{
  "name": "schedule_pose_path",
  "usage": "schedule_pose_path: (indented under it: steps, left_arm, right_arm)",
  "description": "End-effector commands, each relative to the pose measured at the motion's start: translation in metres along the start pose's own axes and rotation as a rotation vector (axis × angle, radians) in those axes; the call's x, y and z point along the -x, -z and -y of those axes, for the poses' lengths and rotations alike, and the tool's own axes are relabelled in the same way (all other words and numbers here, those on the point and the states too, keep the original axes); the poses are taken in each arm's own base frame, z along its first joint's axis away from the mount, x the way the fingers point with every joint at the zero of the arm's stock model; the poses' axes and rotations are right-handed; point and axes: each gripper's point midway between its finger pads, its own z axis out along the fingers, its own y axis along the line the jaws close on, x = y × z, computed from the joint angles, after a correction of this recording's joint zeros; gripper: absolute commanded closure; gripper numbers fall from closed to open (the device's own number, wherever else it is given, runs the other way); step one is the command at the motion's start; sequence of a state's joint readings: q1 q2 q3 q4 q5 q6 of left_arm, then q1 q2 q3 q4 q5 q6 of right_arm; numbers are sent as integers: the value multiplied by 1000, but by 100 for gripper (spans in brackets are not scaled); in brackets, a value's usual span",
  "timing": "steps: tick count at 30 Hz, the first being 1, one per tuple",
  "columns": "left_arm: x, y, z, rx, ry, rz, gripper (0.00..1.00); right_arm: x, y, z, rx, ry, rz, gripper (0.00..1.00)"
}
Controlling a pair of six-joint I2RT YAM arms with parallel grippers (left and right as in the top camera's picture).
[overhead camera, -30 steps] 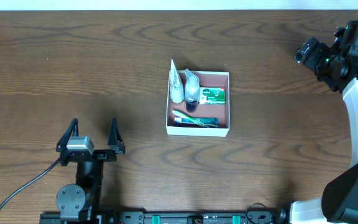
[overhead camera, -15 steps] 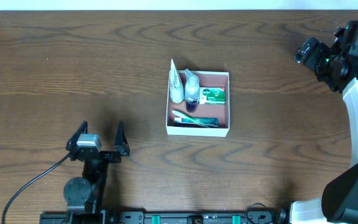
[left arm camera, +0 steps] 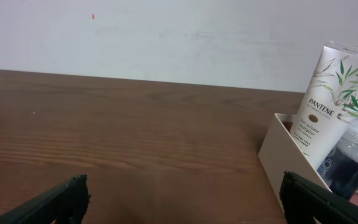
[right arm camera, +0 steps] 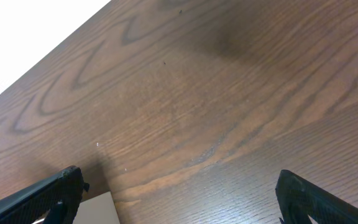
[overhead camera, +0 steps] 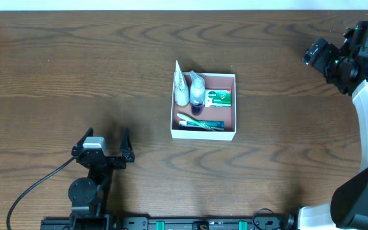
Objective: Pack container
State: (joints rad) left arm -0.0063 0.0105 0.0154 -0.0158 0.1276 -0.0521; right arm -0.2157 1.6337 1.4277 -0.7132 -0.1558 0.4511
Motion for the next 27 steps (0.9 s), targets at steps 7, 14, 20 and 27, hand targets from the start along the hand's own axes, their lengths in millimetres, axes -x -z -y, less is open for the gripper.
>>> schedule_pose_path:
  steps: [7, 14, 20, 27]
  left_arm:
    - [-15, 0, 0, -7, 9, -50, 2]
    - [-15, 0, 0, -7, 9, -50, 2]
    - [-15, 0, 0, -7, 9, -50, 2]
    - [-15, 0, 0, -7, 9, -50, 2]
  right_arm:
    - [9, 9, -2, 4, 11, 32, 1]
    - [9, 9, -2, 4, 11, 32, 1]
    - [9, 9, -2, 4, 11, 32, 1]
    - [10, 27, -14, 32, 32, 64, 1]
